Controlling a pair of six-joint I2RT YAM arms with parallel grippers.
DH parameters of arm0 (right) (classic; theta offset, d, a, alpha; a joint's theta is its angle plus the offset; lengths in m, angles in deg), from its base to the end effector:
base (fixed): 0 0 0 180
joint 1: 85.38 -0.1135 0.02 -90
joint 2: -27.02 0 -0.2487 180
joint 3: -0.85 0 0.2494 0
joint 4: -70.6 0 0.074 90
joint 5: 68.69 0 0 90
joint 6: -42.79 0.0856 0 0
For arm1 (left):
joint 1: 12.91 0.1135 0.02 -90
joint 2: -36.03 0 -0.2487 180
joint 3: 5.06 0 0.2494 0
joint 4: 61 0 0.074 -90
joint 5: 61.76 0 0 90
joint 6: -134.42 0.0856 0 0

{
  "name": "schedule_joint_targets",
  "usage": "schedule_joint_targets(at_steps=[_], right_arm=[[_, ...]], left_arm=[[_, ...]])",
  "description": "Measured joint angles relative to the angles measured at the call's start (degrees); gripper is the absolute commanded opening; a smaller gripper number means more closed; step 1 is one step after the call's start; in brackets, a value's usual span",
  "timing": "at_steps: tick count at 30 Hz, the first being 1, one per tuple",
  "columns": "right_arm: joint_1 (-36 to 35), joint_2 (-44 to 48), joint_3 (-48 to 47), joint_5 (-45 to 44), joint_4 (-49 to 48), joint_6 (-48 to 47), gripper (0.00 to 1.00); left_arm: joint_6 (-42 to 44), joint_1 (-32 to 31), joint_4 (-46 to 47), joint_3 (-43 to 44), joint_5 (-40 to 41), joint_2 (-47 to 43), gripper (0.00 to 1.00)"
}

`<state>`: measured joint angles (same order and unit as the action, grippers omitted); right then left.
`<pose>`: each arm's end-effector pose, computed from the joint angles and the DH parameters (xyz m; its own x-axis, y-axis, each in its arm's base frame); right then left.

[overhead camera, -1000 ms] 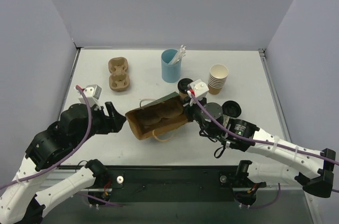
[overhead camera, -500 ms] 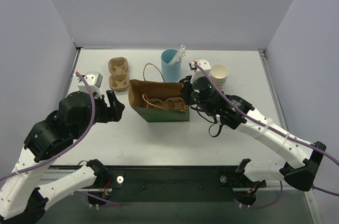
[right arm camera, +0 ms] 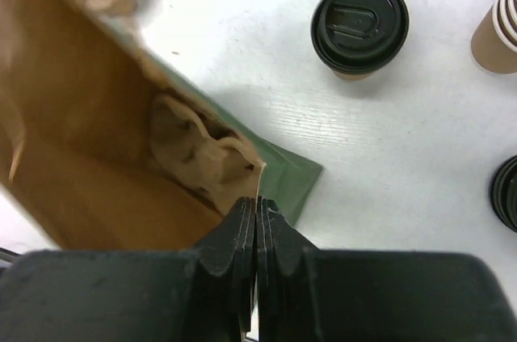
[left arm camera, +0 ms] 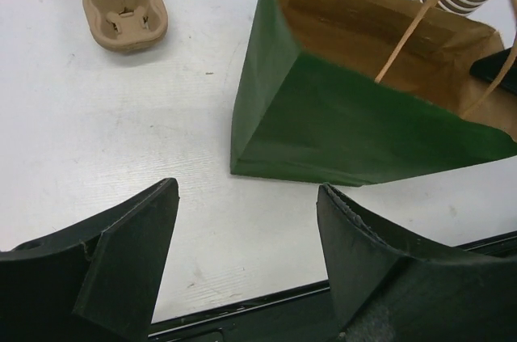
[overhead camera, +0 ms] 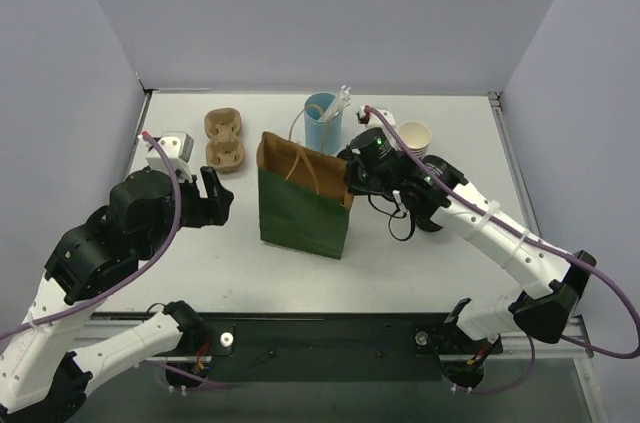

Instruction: Pack the takeout coffee

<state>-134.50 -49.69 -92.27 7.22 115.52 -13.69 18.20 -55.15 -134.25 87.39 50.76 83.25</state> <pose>0.2383 0.2435 0.3510 -0.5881 0.1390 -0.7968 -0.3221 0.8634 0.3884 0.1419 -0.0845 0.4012 -0.4758 -0.1193 -0.8714 0.1789 0.9569 -0.2286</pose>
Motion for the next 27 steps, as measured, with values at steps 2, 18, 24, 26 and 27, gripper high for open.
schedule_joint_targets(at_steps=[2, 18, 24, 26, 27], right_arm=[[0.0, -1.5, -4.3, 0.0, 1.8, 1.2, 0.0], [-0.1, -0.8, -10.0, -2.0, 10.4, 4.9, 0.4], [0.1, -0.8, -15.0, -4.1, 10.8, 0.2, 0.41], [0.1, -0.8, -16.3, -4.8, 10.8, -1.5, 0.41], [0.1, -0.8, -16.8, -5.1, 10.8, -2.3, 0.42]], left_arm=[[0.3, 0.0, 0.0, 0.1, 0.0, 0.1, 0.79], [1.2, 0.0, 0.6, 3.5, 0.3, 6.6, 0.79], [1.3, 0.2, 5.3, 4.0, -2.1, 13.0, 0.77], [1.3, 1.0, 6.6, 4.1, -3.3, 15.6, 0.74], [1.3, 1.5, 6.8, 4.3, -3.7, 16.7, 0.73]])
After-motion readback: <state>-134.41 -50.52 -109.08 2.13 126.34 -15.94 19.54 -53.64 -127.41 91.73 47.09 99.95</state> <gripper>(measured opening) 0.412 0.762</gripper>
